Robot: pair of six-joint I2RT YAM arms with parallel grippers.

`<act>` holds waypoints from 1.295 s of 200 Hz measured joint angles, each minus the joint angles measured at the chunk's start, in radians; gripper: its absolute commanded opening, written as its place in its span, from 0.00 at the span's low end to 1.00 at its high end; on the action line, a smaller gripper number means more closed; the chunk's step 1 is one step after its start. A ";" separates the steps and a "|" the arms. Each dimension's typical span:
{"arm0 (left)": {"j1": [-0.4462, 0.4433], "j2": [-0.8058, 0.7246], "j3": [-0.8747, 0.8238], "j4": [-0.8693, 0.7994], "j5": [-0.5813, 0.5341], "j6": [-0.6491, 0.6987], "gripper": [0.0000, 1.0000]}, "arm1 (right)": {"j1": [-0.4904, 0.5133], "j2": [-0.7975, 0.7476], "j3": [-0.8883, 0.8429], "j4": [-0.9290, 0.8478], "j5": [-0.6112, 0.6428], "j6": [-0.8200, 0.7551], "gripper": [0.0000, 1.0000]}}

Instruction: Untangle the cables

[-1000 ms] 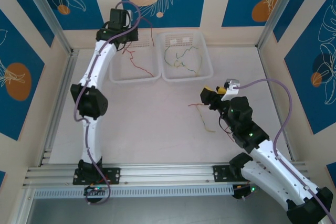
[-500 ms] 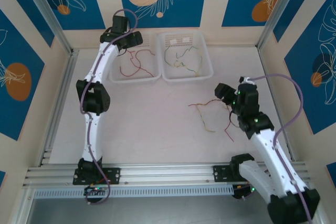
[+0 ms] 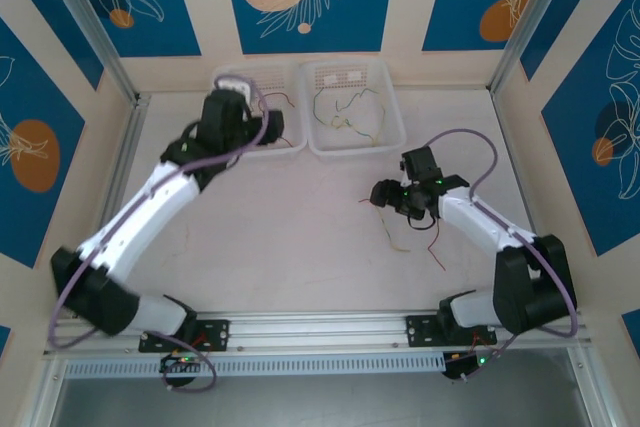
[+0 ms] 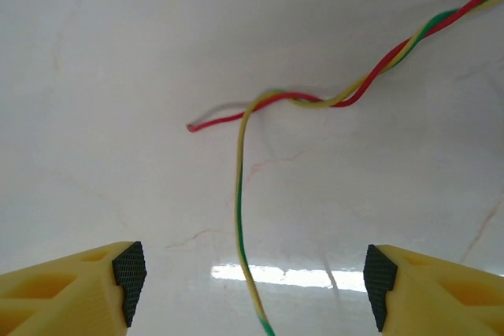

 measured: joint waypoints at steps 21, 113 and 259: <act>-0.036 -0.092 -0.187 0.077 0.016 0.017 0.83 | 0.046 0.088 0.000 0.033 0.039 -0.017 0.72; -0.063 -0.122 -0.419 0.159 0.084 0.069 1.00 | 0.097 0.160 0.003 0.122 0.035 -0.065 0.00; -0.108 -0.161 -0.396 0.278 0.719 0.352 0.93 | 0.223 -0.235 0.050 0.028 -0.374 -0.319 0.00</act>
